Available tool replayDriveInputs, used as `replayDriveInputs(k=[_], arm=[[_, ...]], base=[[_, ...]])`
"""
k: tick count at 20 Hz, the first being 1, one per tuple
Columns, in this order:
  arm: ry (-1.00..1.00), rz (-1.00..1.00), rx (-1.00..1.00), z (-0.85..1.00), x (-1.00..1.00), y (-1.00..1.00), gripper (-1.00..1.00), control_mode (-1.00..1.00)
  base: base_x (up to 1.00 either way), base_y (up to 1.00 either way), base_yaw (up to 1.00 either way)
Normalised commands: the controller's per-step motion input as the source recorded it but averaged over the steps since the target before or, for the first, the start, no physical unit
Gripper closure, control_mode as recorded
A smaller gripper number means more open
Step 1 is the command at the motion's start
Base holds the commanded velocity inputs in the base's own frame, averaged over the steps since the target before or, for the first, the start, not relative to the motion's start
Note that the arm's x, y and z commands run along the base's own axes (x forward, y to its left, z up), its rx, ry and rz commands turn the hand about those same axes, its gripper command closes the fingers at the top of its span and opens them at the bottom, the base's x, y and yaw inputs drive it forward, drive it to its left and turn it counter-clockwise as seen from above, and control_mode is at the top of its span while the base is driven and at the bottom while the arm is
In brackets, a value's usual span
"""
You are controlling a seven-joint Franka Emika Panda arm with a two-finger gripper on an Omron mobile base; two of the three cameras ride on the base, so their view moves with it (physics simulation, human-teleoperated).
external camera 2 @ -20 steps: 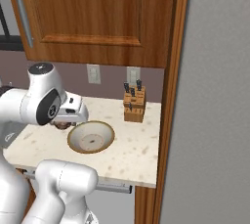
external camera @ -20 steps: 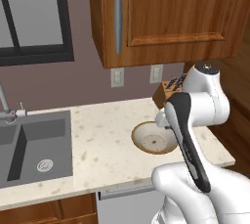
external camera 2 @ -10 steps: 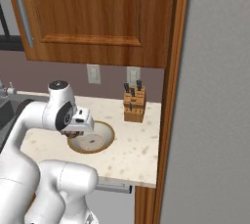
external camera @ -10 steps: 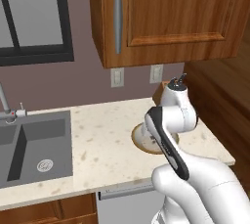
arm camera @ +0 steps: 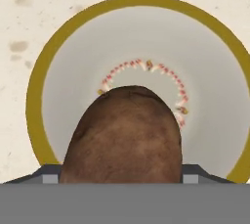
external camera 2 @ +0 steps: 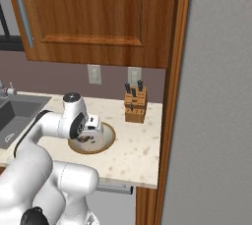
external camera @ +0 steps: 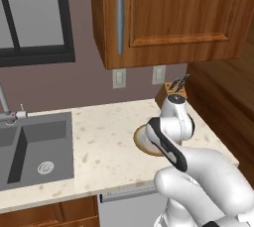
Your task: Take the tangerine, steak, and potato from the freezer and place them in the bowl on the counter.
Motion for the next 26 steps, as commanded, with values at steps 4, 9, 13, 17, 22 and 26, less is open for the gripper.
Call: replayDriveInputs(k=[4,9,13,17,22,26], arm=[[0.0,0.02,0.0,-0.25,0.42,-0.03,1.0,-1.0],[0.0,0.02,0.0,-0.32,0.12,0.0,1.0,-1.0],[0.0,0.02,0.0,-0.31,0.11,0.0,1.0,-1.0],[0.01,0.01,0.0,-0.14,0.0,0.0,-1.0,-1.0],[0.0,0.0,0.0,0.0,0.0,0.0,-1.0,-1.0],[0.0,0.0,0.0,0.0,-0.01,0.0,-1.0,-1.0]], base=[[0.0,0.0,0.0],[0.0,0.0,0.0],[0.0,0.0,0.0],[0.0,0.0,0.0],[0.0,0.0,0.0],[0.0,0.0,0.0]])
